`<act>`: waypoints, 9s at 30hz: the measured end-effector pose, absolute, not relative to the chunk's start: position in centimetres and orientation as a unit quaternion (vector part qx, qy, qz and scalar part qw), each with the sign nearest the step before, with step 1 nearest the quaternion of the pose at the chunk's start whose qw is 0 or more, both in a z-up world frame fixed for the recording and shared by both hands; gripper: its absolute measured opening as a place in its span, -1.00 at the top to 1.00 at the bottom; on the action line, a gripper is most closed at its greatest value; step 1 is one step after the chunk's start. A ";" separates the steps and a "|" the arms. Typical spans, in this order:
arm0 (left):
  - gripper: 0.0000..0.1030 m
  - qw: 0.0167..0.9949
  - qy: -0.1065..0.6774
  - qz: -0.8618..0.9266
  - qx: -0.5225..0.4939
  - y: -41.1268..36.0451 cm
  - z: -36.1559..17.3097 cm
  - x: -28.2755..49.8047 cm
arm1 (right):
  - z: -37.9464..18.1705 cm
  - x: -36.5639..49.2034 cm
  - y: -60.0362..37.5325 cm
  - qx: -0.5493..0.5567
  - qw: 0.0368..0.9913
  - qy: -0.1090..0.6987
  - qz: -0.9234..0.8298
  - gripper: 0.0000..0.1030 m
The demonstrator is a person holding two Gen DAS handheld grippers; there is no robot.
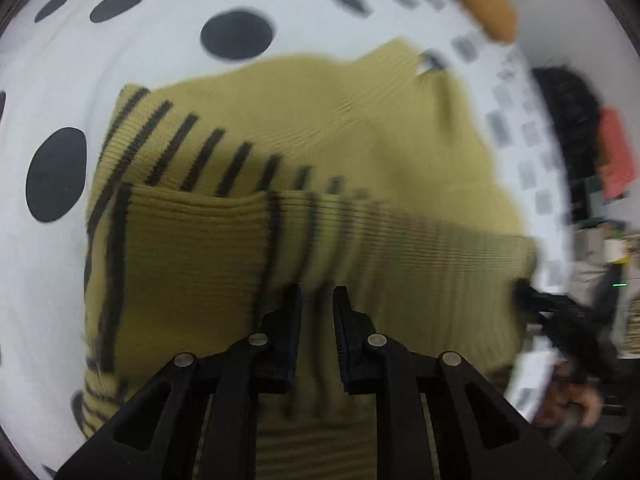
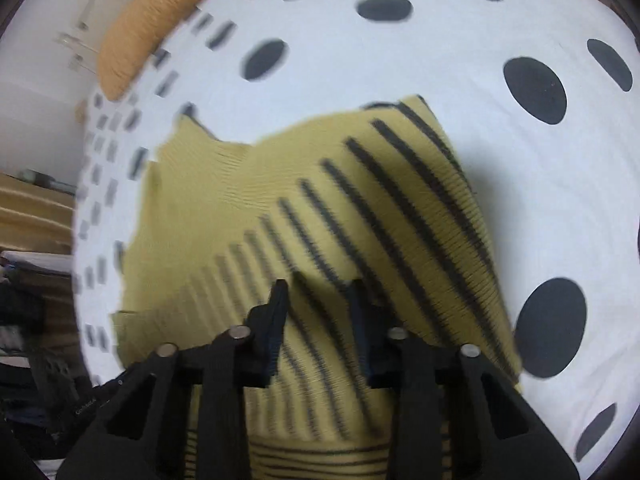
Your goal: Fold large clothes
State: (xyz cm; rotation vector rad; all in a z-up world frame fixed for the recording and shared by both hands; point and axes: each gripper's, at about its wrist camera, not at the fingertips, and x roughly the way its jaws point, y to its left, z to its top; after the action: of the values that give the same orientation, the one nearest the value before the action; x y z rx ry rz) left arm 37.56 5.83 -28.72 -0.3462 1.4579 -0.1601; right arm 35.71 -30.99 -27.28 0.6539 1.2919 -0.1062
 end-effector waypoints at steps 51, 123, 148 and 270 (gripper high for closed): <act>-0.47 0.725 0.665 0.022 -0.178 21.9 -23.7 7.8 | -26.9 8.3 -35.7 0.193 0.675 0.711 -0.032 0.68; 0.00 0.680 0.668 0.037 -0.300 22.9 -28.0 1.6 | -30.4 3.2 -33.9 0.308 0.656 0.688 0.027 0.75; 0.58 0.668 0.626 -0.045 -0.401 23.6 -27.5 0.9 | -30.8 4.2 -33.1 0.291 0.655 0.697 0.019 0.73; -0.29 0.681 0.577 0.074 -0.444 17.3 -32.6 23.2 | -21.3 22.7 -32.5 0.304 0.788 0.529 -0.083 0.37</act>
State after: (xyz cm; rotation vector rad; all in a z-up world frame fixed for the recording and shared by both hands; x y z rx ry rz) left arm 23.24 17.34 -32.60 -0.9973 1.2948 0.1658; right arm 22.68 -32.50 -21.32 0.6548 1.1396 -0.1780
